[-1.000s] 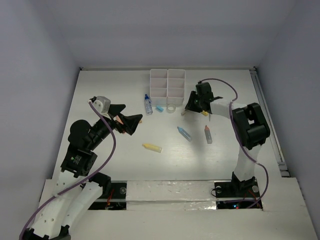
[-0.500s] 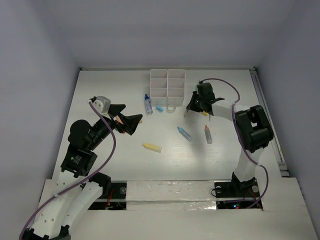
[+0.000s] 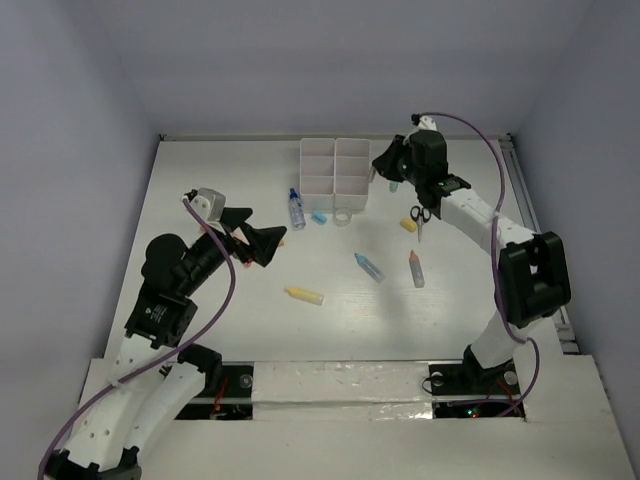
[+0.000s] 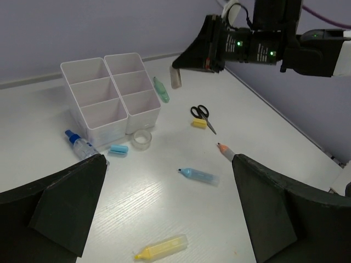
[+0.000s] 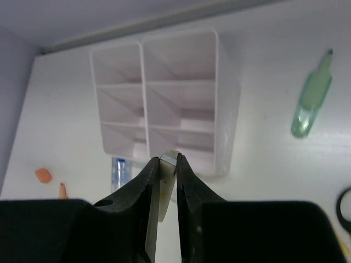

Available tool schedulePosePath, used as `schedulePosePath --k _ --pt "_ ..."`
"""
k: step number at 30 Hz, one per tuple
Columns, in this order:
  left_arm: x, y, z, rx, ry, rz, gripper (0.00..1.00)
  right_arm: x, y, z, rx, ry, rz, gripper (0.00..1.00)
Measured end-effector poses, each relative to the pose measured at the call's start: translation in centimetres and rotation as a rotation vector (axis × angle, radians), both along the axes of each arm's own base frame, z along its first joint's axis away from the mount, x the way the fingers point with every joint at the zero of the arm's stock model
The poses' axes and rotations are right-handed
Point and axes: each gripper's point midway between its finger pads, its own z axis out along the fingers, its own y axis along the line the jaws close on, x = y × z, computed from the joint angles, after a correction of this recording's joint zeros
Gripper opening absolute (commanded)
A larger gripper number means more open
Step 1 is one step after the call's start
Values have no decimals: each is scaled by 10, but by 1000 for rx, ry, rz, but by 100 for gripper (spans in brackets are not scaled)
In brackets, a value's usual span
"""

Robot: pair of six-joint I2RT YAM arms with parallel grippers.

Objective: Sort the stationery into containers
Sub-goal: Place the stationery in the storage box.

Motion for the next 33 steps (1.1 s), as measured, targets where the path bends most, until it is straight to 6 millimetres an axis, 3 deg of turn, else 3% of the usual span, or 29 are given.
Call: schedulePosePath --k 3,8,11,15,20,24,28,33 --pt "4 0 -4 6 14 11 99 28 9 36 25 -119 2 0" --pt "13 1 -12 18 41 33 99 73 19 57 16 -246 -15 0" --pt "17 2 -17 27 57 48 99 100 23 61 -18 -310 -37 0" --pt "23 4 -23 39 78 72 99 123 30 46 -85 -354 -49 0" --pt "27 5 -29 52 94 86 99 133 41 17 -178 -369 -41 0" --pt "28 6 -30 57 94 93 99 135 48 4 -227 -386 -29 1" --pt "29 6 -32 59 99 96 99 137 51 10 -248 -425 -31 9" --pt "31 6 -34 64 109 95 99 139 50 22 -269 -478 -52 9"
